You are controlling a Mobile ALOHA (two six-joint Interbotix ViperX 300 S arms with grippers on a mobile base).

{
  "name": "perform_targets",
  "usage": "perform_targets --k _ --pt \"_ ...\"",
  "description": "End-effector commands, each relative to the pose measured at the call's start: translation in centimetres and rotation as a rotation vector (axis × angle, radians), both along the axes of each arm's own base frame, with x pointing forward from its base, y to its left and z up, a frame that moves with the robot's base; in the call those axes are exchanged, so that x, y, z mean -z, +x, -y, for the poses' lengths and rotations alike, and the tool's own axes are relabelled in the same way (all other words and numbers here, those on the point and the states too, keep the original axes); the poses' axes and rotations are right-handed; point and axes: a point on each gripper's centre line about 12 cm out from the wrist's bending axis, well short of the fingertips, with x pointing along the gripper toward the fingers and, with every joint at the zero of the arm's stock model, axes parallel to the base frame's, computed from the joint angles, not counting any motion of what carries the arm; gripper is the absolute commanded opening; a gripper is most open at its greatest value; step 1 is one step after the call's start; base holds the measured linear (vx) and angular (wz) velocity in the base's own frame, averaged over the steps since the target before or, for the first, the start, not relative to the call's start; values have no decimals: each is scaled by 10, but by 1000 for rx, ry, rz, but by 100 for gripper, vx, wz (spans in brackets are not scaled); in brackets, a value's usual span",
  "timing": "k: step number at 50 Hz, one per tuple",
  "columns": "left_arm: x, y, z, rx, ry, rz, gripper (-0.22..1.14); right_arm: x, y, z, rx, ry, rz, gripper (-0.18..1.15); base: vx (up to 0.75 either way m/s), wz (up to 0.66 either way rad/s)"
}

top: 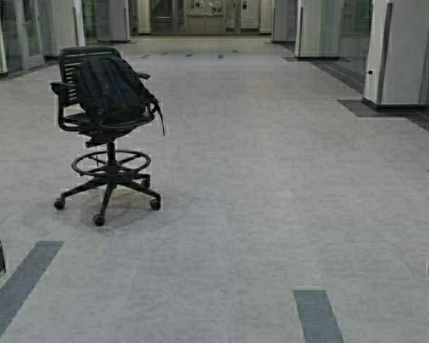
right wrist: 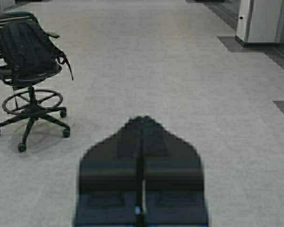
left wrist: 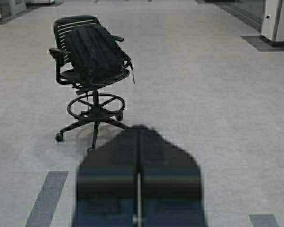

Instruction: Navigate to elevator, push the call button, then enter the elevator

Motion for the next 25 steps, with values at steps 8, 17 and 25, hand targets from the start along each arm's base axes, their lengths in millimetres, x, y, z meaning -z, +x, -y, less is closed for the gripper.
perform_targets --k 8,17,25 --pt "0 -7 1 8 -43 18 2 3 -4 1 6 12 9 5 1 0" --pt "0 -6 1 8 -43 14 2 3 -4 1 6 12 11 5 0 0" --pt "0 -6 1 8 -40 14 2 3 -4 1 7 5 11 5 1 -2"
